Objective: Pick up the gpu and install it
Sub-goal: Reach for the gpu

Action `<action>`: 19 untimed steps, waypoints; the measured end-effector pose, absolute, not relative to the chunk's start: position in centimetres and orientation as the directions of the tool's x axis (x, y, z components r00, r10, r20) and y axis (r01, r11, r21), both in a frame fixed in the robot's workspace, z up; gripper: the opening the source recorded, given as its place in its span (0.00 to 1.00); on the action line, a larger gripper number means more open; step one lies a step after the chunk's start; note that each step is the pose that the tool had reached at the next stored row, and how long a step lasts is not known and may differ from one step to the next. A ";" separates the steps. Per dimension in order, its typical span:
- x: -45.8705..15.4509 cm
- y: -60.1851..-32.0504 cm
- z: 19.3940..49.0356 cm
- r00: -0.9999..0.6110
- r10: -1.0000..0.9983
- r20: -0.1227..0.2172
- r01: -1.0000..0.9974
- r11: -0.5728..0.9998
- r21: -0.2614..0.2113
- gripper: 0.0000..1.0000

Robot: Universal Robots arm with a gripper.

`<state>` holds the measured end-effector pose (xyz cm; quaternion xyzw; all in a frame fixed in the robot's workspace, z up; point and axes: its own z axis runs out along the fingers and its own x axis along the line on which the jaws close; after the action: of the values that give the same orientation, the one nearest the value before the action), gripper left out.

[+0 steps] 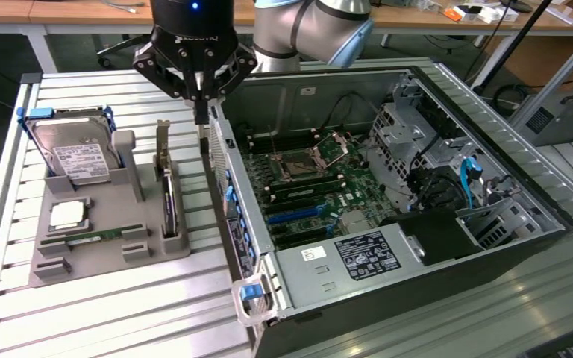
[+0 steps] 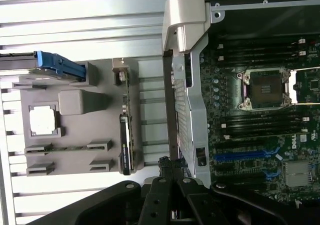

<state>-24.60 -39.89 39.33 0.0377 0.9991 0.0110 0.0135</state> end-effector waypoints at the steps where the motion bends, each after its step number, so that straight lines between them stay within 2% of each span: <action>1: -24.6 -39.9 39.3 -0.997 0.076 -0.026 0.075 0.997 0.023 0.11; 19: -25.3 -39.9 39.3 -0.997 0.076 -0.026 0.075 0.997 0.022 0.11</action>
<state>-25.33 -39.89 39.33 0.0377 0.9991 0.0104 0.0135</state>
